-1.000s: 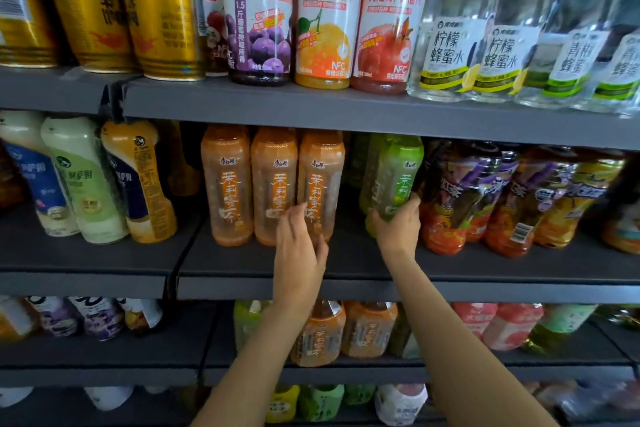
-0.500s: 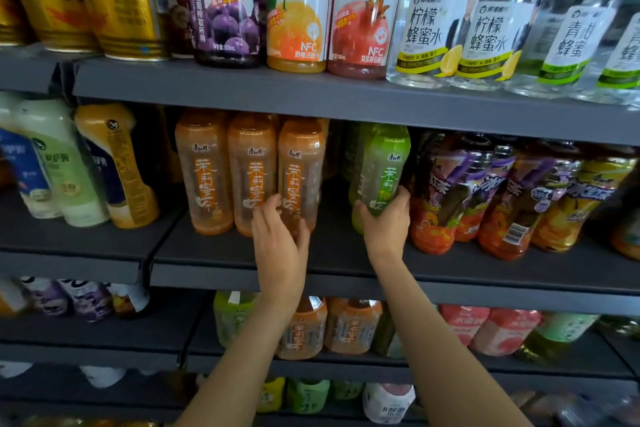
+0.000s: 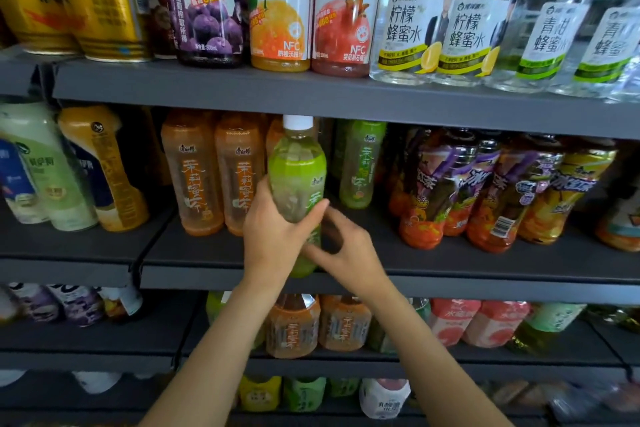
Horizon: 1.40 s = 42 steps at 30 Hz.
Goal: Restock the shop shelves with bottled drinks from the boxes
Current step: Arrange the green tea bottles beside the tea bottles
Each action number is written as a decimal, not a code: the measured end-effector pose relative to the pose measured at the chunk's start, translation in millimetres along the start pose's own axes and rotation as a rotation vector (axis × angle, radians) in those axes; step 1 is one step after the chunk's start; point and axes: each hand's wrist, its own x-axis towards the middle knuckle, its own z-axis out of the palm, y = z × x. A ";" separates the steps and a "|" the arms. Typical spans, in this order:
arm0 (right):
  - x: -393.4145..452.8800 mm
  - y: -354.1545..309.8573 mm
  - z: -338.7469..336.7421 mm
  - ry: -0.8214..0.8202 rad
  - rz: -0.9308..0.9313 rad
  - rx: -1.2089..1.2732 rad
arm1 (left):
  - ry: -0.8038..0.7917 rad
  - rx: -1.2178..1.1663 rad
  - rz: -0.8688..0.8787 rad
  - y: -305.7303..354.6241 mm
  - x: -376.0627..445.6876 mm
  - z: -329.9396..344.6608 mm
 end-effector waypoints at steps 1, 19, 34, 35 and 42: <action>4.5 2.3 -5.9 0.031 0.010 0.029 | 0.008 0.007 0.001 -3.0 0.9 -8.3; 99.8 37.8 6.9 0.518 0.338 -0.239 | 0.010 -0.044 -0.055 -25.4 16.7 -47.4; 85.7 46.5 19.4 0.353 0.515 -0.274 | 0.005 -0.038 -0.059 -24.3 15.6 -48.3; 84.5 46.7 18.6 0.346 0.517 -0.275 | -0.002 -0.041 -0.066 -24.5 15.0 -48.9; 82.9 47.9 7.7 0.265 0.476 -0.273 | -0.009 -0.028 -0.072 -23.9 18.5 -47.2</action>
